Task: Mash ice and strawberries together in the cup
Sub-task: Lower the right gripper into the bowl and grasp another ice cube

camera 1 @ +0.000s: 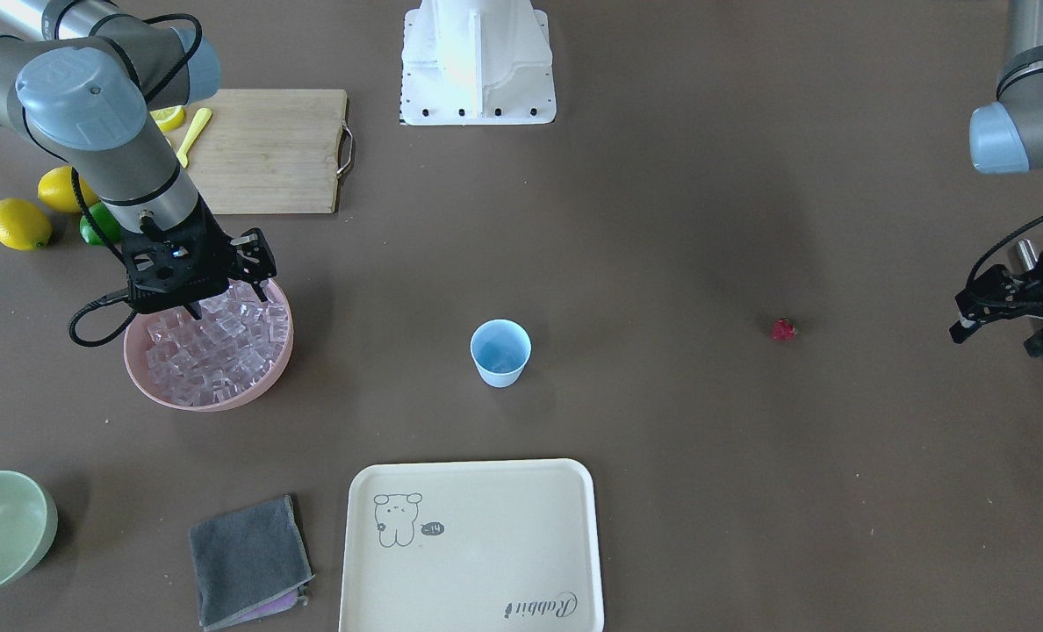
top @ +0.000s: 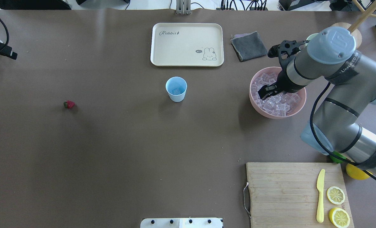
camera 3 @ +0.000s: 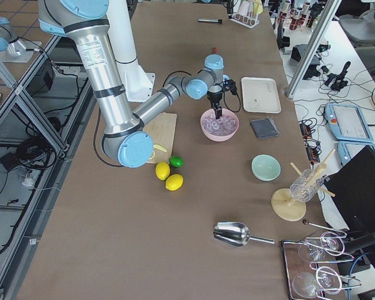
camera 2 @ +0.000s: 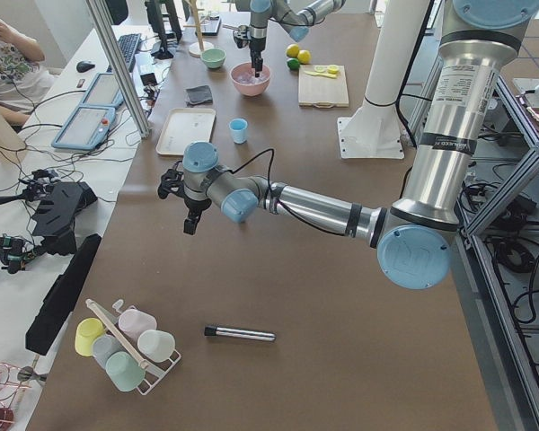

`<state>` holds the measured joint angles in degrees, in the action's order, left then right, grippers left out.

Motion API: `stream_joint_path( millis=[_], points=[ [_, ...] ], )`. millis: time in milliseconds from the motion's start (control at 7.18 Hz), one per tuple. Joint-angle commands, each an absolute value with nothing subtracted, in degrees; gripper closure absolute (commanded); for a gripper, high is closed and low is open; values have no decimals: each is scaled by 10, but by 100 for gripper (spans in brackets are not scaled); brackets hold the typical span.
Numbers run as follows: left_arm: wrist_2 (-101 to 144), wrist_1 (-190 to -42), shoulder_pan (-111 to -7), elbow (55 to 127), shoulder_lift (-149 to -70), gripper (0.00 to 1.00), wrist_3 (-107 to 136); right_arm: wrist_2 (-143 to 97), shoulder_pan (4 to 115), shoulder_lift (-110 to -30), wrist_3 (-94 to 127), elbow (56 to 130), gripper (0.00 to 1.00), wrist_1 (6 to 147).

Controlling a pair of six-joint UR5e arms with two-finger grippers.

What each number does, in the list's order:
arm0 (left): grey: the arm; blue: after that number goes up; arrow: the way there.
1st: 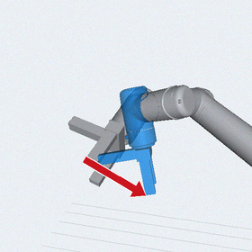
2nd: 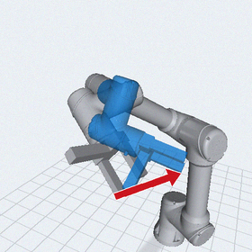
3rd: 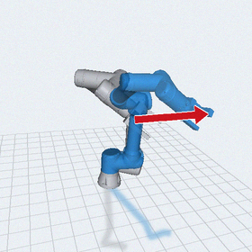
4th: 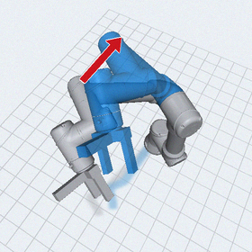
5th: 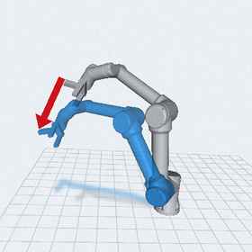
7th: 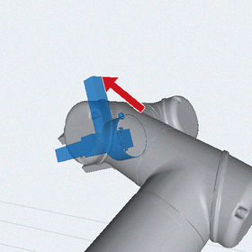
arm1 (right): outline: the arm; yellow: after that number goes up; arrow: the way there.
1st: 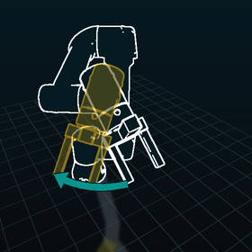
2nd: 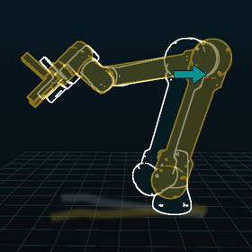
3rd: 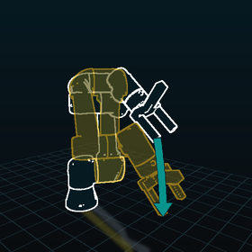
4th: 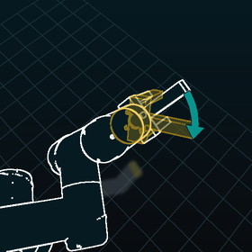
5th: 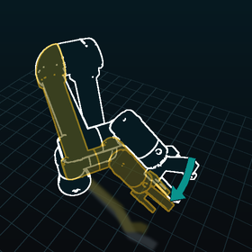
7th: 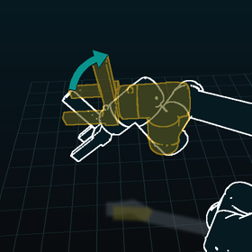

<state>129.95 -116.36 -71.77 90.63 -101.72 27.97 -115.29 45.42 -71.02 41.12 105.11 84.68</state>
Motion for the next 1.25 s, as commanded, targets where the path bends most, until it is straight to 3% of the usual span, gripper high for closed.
stream_joint_path(
  millis=[0,1114],
  points=[
    [1298,-1170,-717,907,-1015,2,279,-1157,434,-718,458,1045,20,846],
    [1298,-1171,-717,907,-1017,3,280,-1152,442,-747,461,1040,19,846]
  ],
)
